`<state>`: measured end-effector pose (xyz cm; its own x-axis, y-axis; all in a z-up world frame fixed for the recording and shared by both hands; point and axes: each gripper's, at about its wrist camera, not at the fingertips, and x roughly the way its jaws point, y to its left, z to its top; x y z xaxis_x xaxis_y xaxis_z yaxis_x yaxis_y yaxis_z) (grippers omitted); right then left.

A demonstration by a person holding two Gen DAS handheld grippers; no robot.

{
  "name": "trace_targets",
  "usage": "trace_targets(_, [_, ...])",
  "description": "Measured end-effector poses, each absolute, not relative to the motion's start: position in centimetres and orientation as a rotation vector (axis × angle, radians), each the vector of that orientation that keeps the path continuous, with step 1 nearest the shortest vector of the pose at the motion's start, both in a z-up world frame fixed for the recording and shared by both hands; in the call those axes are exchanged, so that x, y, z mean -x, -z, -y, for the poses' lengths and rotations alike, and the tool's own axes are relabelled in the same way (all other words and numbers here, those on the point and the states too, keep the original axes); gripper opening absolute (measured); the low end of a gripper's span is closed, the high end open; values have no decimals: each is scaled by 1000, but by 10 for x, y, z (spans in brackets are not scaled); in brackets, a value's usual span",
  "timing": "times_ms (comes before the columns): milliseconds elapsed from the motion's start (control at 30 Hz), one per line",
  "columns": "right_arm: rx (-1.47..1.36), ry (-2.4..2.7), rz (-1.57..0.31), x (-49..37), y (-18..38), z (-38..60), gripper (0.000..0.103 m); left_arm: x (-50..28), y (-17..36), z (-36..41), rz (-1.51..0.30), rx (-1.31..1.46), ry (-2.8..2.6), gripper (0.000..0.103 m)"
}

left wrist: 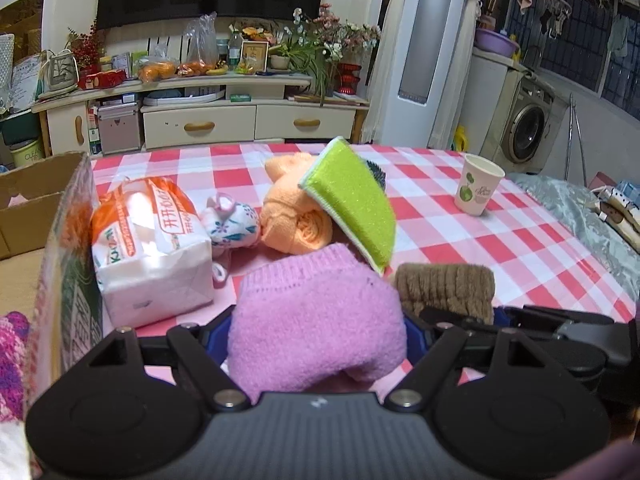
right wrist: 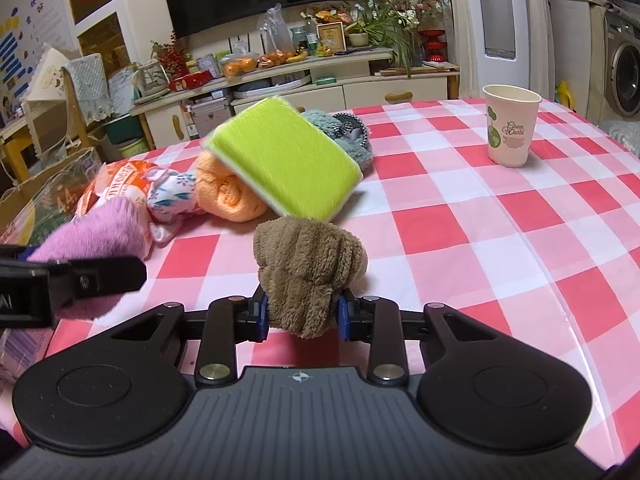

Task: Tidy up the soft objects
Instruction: 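Lift and carry the pink knit piece and brown slipper over the cardboard box with both tools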

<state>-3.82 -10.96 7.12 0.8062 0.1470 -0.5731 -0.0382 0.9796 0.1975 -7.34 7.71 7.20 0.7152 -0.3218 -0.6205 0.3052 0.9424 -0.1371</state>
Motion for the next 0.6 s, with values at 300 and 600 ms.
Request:
trace_targets(300, [-146,-117,-617,42,-73,106,36,82,-83,-91,-653,60,354,80])
trace_targets(600, [-113,-141,-587,46,-80,103,36,88,-96,-105,-615,97,359,80])
